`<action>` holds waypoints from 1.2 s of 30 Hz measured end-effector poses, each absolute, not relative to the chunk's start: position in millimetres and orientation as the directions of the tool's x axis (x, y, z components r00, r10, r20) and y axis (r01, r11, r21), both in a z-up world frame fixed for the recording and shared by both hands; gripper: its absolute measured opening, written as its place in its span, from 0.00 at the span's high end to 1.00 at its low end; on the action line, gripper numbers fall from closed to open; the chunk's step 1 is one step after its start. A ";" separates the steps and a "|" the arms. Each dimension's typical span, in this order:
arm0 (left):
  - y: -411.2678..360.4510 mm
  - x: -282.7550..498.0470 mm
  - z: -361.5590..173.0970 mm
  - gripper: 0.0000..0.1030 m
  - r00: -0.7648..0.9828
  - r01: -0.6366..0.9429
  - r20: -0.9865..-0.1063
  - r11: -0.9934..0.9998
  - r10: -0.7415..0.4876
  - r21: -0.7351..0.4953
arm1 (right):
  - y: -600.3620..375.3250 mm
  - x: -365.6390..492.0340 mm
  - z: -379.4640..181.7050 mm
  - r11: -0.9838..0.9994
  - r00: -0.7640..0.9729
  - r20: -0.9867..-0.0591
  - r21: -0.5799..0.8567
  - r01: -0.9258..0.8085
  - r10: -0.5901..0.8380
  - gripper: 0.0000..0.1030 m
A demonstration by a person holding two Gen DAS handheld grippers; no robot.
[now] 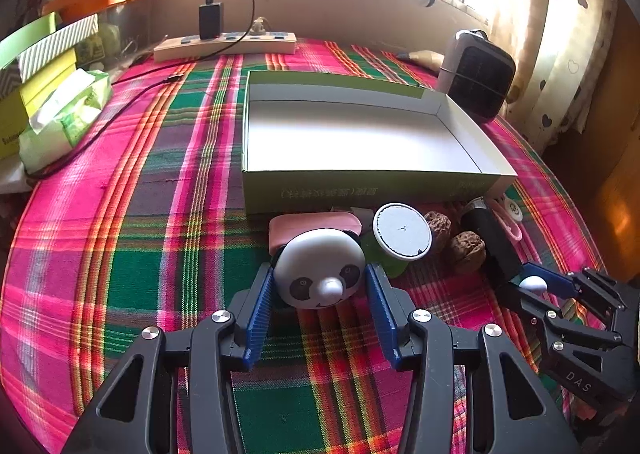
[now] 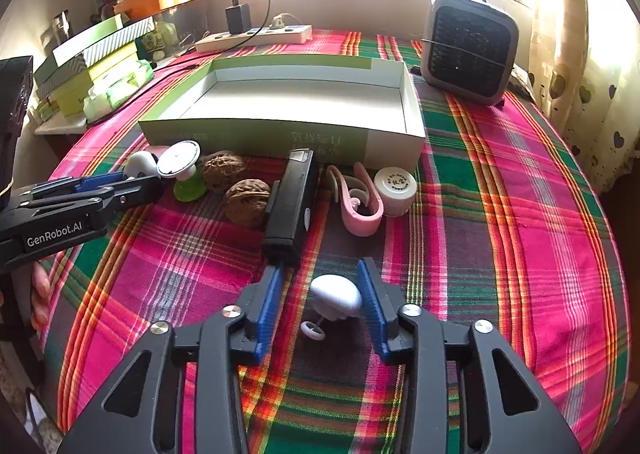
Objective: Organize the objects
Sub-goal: 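Move the right tool to the white mushroom knob while the left tool approaches the white panda-face ball, then close the right tool on the mushroom knob while the left tool grasps the panda-face ball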
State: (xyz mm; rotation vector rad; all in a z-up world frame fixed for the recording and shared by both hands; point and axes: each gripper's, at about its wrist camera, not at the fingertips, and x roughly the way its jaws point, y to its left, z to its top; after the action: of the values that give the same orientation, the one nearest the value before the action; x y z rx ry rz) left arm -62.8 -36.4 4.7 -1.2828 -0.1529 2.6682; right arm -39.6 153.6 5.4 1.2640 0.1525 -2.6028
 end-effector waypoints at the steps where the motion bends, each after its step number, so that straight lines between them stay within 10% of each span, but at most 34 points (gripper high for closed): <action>1: -36.9 -62.9 4.6 0.57 -0.612 -0.115 -0.764 -0.979 0.202 -0.167 | 154.2 -39.5 5.5 -0.965 -0.596 -0.784 0.013 0.262 -0.172 0.65; 36: -21.2 -37.4 4.7 0.58 -0.605 -0.172 -0.766 -0.975 0.215 -0.138 | 153.7 -28.1 5.6 -0.960 -0.598 -0.776 0.034 0.277 -0.200 0.75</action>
State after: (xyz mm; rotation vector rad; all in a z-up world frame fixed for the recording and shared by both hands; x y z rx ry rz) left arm -37.4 -21.2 4.7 -1.2681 -0.0736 2.6353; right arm -28.1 153.7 5.6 1.2406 0.1300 -2.5891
